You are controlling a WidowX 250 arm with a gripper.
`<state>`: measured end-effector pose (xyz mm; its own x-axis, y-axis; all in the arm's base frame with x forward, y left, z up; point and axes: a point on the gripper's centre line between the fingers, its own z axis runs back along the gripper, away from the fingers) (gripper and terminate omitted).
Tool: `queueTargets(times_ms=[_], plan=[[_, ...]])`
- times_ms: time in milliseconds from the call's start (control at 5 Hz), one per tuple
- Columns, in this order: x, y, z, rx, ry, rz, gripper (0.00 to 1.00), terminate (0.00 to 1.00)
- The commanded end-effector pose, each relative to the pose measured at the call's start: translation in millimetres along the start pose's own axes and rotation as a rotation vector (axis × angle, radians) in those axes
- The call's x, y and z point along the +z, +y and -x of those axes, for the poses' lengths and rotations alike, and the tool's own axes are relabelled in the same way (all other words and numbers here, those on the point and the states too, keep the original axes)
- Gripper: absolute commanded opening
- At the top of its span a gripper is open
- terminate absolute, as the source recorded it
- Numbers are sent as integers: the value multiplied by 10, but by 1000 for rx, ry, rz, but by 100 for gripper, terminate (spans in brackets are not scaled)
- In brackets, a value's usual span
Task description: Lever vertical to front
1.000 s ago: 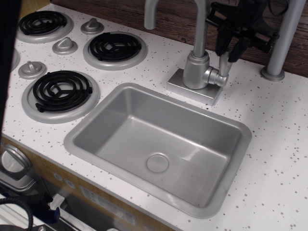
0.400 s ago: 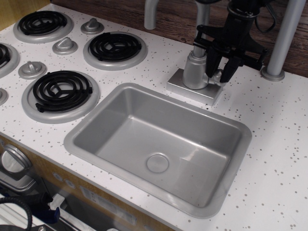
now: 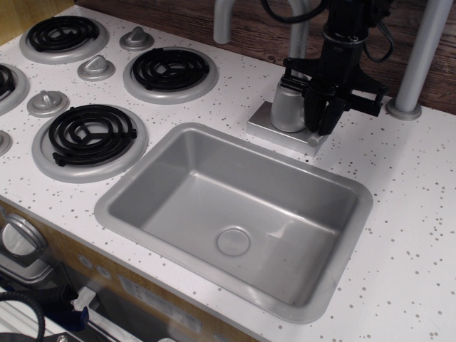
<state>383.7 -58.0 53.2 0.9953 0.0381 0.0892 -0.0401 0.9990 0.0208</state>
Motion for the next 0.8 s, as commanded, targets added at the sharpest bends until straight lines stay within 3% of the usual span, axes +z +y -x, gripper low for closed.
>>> queueTargets(times_ms=[0, 400, 600], plan=[[139, 21, -68, -16, -25, 1, 100, 0], [447, -53, -26, 4, -7, -103, 100, 0], [568, -90, 1, -10, -20, -121, 100, 100]])
